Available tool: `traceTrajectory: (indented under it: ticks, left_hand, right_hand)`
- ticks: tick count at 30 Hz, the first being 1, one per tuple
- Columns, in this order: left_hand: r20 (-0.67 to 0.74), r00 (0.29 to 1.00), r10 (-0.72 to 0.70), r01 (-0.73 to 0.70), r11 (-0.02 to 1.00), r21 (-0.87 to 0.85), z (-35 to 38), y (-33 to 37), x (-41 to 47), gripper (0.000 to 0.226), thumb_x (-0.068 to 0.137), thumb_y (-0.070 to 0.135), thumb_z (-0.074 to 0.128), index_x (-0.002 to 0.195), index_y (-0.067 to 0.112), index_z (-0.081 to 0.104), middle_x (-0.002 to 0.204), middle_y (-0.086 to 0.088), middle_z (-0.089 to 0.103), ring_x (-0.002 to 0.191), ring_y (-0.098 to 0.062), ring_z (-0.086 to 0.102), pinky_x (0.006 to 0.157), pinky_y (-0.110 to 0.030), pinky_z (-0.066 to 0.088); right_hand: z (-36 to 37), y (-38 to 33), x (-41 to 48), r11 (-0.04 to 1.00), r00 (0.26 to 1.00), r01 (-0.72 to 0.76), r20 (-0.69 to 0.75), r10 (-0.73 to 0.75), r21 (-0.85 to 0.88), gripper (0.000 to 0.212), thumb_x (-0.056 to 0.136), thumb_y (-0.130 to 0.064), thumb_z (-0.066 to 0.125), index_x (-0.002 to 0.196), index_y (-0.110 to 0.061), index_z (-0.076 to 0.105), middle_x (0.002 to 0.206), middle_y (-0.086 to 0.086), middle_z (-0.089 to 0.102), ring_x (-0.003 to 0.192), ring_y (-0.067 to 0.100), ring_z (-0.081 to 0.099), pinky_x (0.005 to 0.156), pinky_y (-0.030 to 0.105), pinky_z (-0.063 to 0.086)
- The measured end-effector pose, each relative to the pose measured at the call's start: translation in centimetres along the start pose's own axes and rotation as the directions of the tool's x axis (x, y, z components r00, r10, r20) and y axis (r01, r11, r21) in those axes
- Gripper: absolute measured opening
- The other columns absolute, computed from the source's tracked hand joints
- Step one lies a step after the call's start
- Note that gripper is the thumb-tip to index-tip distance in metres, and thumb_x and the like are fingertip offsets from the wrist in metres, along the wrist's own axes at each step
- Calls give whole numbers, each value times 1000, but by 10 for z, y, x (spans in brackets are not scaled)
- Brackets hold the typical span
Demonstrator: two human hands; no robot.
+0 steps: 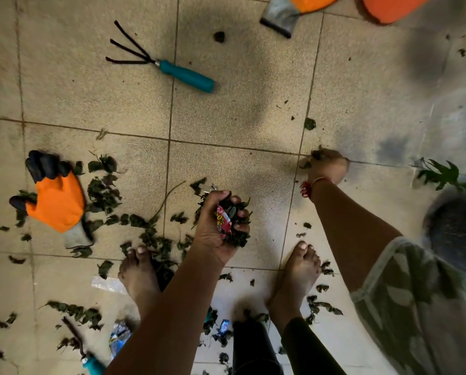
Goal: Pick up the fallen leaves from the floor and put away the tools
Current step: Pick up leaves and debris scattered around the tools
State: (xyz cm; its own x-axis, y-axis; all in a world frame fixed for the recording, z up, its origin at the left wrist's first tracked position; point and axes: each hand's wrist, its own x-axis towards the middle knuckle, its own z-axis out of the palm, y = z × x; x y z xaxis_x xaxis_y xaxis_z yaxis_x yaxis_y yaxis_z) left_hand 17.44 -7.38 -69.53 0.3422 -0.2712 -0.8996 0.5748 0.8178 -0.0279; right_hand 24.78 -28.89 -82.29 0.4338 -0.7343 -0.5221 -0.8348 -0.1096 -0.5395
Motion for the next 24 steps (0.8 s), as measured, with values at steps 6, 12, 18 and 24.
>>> traceTrajectory:
  ticks: [6, 12, 18, 24]
  left_hand:
    - [-7, 1000, 11, -11, 1000, -7, 3, 6, 6, 18, 76, 24, 53, 59, 19, 55, 61, 9, 53, 49, -6, 48, 39, -13, 29]
    - [-21, 1000, -23, 24, 999, 25, 4, 5, 8, 16, 73, 25, 54, 59, 17, 54, 59, 8, 52, 48, -6, 47, 39, -13, 28]
    - [-42, 999, -3, 4, 999, 35, -1, 9, 8, 22, 74, 25, 54, 53, 19, 57, 59, 8, 53, 48, -6, 47, 39, -12, 29]
    - [-26, 1000, 12, -11, 999, 50, -3, 15, 9, 27, 75, 25, 53, 49, 21, 60, 58, 10, 53, 48, -5, 47, 40, -13, 28]
  right_hand:
    - [-5, -8, -2, 957, 966, 245, 127, -227, -153, 14, 86, 0, 62, 98, -3, 69, 102, 8, 65, 69, -2, 61, 63, 8, 49]
    - [18, -39, 13, 690, 763, 634, 431, -482, -351, 23, 85, 0, 61, 106, -6, 67, 141, 14, 42, 98, 12, 61, 94, 23, 49]
    - [19, -40, 20, 575, 678, 729, 506, -533, -370, 14, 81, 5, 62, 88, -5, 70, 137, 14, 43, 92, 28, 64, 84, 42, 56]
    - [25, -54, 30, 479, 613, 788, 553, -564, -386, 32, 80, 3, 65, 112, -1, 66, 154, 7, 27, 111, 15, 58, 97, 4, 32]
